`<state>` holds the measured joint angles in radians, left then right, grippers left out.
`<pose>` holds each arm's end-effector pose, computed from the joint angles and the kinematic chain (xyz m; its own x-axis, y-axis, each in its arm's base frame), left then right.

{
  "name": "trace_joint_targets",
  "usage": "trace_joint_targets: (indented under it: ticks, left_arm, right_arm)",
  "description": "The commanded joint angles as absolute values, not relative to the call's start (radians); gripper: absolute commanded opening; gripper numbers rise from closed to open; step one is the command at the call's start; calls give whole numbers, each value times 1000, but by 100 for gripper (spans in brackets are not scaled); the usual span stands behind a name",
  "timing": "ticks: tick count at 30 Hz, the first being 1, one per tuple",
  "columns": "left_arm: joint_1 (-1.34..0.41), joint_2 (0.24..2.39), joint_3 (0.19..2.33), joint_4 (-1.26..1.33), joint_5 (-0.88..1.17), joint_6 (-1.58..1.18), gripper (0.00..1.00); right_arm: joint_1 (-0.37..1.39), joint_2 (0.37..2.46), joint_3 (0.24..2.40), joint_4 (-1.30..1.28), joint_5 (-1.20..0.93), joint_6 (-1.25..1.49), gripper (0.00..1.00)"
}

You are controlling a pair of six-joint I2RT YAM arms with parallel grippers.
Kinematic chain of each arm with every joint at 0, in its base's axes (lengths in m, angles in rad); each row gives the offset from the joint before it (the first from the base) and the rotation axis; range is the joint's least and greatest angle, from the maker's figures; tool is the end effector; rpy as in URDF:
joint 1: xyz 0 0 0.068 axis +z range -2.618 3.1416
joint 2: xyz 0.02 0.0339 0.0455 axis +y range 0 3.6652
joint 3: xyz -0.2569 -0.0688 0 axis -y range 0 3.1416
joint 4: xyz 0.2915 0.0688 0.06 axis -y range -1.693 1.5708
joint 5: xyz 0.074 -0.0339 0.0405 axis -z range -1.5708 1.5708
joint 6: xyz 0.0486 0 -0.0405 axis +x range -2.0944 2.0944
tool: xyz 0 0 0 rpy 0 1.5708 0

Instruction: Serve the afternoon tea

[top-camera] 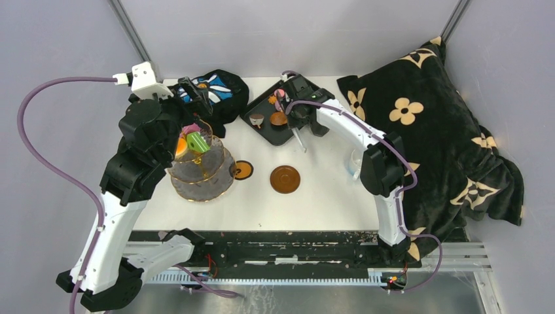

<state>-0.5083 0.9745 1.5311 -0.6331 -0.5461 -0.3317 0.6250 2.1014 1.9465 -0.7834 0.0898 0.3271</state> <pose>0.1929 -0.0786 0.5222 -0.0513 -0.2900 -0.9557 -0.0562 0.9562 -0.2872 0.4240 0.3005 0.2507 -0.7928 -0.1774 -0.5831 -0.3010 0.9459 0.1214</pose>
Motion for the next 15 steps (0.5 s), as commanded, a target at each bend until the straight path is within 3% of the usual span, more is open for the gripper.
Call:
trace_joint_targets:
  ticks: [1,15]
  left_arm:
    - [-510,962,1527,-594,-535,-322,99]
    - [-512,974,1527,-584,-528,-322,99]
  right_arm:
    - [579,2074,1912,-730,210,331,1]
    - [516,2105,1798,-667,309,320,1]
